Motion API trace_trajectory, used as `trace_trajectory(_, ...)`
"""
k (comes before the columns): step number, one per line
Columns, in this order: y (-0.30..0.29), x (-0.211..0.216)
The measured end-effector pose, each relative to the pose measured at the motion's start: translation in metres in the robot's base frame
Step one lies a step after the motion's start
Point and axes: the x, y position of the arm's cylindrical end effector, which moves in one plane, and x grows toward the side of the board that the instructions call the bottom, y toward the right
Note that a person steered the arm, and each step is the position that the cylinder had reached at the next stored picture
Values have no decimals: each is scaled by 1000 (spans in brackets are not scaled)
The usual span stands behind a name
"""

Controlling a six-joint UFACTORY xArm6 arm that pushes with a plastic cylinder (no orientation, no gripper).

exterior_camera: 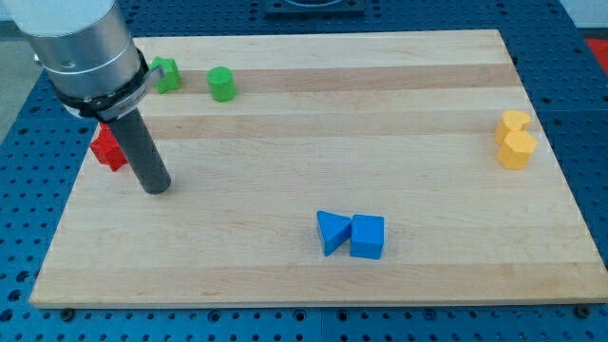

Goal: Move green circle towards right

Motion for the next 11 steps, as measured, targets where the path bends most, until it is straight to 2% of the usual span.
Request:
trace_trajectory(1,3,-17)
trace_trajectory(3,76,-108)
trace_trajectory(4,75,-135)
trace_trajectory(6,29,-129)
trace_trajectory(8,32,-190)
trace_trajectory(9,74,-208)
trace_trajectory(10,80,-208)
trace_trajectory(11,41,-201)
